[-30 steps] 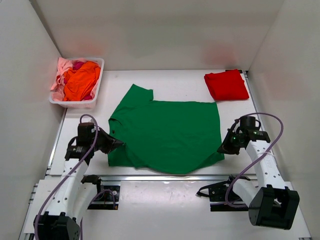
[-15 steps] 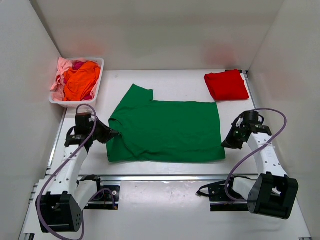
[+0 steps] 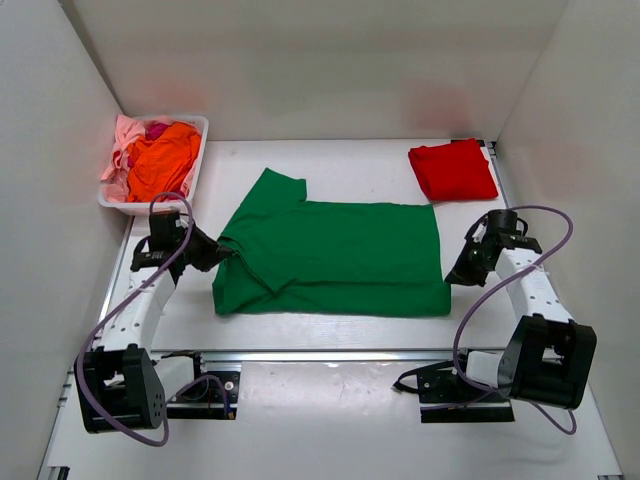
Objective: Fold and stack the t-shirts
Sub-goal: Fold the flattened tshirt in 1/3 of the way
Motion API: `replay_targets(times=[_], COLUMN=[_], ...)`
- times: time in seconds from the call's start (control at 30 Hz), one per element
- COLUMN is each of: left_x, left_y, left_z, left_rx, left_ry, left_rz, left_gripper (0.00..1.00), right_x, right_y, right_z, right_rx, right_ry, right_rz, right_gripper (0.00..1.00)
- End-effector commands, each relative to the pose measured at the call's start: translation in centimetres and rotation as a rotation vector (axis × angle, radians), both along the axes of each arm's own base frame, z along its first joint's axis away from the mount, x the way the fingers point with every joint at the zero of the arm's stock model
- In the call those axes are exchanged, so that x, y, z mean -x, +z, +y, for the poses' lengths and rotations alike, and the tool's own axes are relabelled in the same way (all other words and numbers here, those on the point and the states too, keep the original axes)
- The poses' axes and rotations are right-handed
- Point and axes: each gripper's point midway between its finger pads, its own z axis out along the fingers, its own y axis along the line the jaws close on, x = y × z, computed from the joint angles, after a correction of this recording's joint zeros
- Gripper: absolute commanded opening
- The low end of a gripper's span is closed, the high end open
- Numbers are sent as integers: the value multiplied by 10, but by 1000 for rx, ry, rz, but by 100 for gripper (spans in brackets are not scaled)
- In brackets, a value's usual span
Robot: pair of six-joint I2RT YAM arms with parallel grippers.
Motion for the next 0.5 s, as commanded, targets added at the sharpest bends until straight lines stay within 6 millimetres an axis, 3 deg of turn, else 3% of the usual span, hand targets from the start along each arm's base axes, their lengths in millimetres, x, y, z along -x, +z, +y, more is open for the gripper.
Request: replay_targets(times=[0.0,0.47], left_x=[-17,-38], left_y=[16,3], left_z=[3,4], left_rx=[-19,-31], left_ry=[-5,1], left_rz=[-73,-52], left_gripper=[0,0], right_x=[-20,-38], right_y=[10,-5], right_z=[-7,-9], right_rx=[34,49], right_ry=[-5,24], right_rz=[-58,-47], right_gripper=[0,0])
